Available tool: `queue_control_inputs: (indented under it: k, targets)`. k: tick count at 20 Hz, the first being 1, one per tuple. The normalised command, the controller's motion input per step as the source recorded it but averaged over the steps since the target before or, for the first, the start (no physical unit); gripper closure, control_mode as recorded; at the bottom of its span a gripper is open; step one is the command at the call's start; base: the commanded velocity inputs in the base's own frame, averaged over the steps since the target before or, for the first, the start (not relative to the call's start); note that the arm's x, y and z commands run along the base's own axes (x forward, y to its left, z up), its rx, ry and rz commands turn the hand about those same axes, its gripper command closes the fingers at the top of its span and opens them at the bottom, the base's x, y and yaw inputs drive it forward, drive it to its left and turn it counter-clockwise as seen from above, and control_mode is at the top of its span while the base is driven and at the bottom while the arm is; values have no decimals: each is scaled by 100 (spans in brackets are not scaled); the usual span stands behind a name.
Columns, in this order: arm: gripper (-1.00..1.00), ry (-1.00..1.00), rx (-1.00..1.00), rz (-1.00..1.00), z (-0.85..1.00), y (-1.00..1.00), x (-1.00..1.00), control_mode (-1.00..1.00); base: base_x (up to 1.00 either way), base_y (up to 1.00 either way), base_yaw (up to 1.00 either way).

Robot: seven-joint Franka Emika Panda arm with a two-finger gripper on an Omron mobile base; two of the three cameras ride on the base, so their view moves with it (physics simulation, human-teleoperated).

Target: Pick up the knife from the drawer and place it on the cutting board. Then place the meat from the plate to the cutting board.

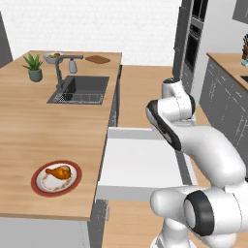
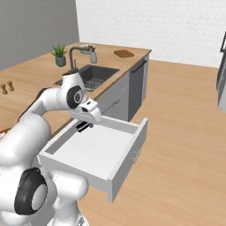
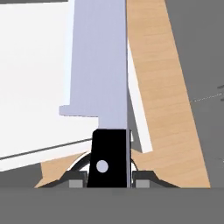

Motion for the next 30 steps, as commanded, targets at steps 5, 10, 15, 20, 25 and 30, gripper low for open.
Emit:
queue_control_inputs:
  k: [5,10,15,20,25,30]
  targets:
    - [100,-1,5,-1,-1,2,-55,-100,0,0,0]
    - [100,0,17,7,-3,-20,-41,-100,0,0,0]
    - [100,2,12,10,-7,-22,0,-100,0,0,0]
    - [100,0,0,0,0,0,-5,-100,0,0,0]
    - [100,-1,1,-4,0,0,-32,100,-32,-12,-5]
    - [100,0,0,0,0,0,0,100,-51,-80,-26]
